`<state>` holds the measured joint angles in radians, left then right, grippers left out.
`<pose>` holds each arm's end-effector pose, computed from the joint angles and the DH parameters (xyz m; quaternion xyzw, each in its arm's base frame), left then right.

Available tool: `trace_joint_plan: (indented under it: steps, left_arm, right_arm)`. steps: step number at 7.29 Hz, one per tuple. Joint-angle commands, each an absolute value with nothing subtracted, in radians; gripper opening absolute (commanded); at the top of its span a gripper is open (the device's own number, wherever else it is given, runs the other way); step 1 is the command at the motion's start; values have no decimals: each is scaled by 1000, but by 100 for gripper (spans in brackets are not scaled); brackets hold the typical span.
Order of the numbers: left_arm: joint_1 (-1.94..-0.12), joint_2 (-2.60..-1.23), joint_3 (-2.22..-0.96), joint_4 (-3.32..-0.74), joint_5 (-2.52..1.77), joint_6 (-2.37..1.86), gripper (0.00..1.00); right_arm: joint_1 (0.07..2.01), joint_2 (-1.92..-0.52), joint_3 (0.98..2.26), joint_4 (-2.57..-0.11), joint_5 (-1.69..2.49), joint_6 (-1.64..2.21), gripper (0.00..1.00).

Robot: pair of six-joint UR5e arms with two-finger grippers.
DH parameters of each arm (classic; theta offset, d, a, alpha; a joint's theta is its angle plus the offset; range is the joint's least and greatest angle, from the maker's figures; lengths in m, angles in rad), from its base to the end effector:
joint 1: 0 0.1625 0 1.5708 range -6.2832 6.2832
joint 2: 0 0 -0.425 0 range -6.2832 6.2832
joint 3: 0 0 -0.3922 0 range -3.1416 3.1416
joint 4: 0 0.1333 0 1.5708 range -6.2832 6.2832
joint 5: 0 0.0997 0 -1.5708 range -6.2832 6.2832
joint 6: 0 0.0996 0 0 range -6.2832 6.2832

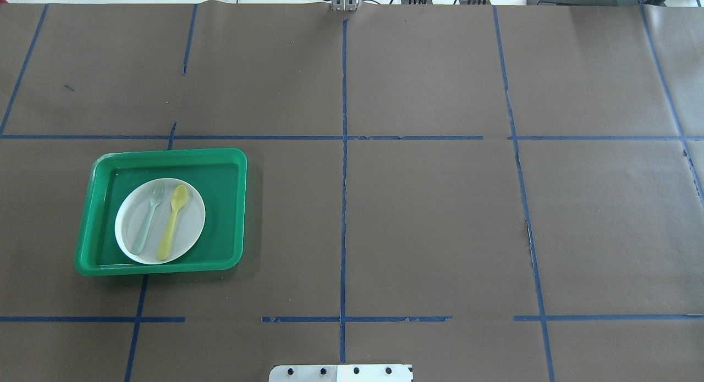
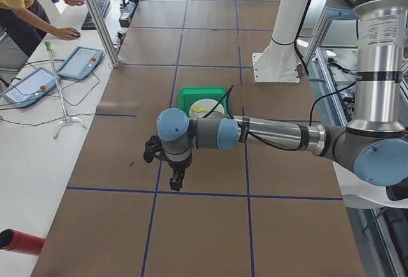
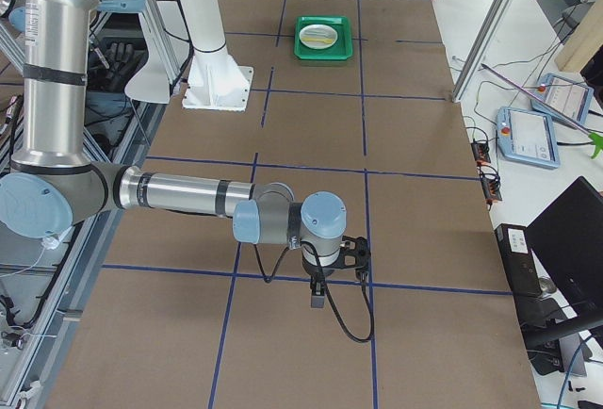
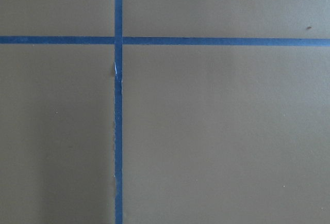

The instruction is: Place spoon

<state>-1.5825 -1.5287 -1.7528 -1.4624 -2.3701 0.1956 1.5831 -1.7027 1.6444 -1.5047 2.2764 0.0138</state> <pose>-0.0674 -0.4716 0.5987 0.0547 0.3855 0.0907 0.9166 0.0741 -0.4350 0.6817 0.0034 -0.3455 0.0109 0.9383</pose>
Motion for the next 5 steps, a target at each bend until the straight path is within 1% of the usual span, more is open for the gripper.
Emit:
trace_joint_plan:
  steps: [1,3,4,5]
  left_arm:
    - [-1530,-1563,-1875,-1479,-2362,-33,100]
    - [-1349,-1565,-2024,-1500,-2302,-289,100]
    - [-1245,-1563,-2057,-1590,-2233,-480,100]
    - [-1126,-1563,-2049,-1723,-2212,-664,100]
  right_arm:
    - [1583,-1703,1644,-1505,2276,14,100]
    - [1583,-1703,1644,-1505,2276,14,100]
    - [1583,-1703,1644,-1505,2276,14,100]
    - [1583,-1703,1644,-1505,2276,14,100]
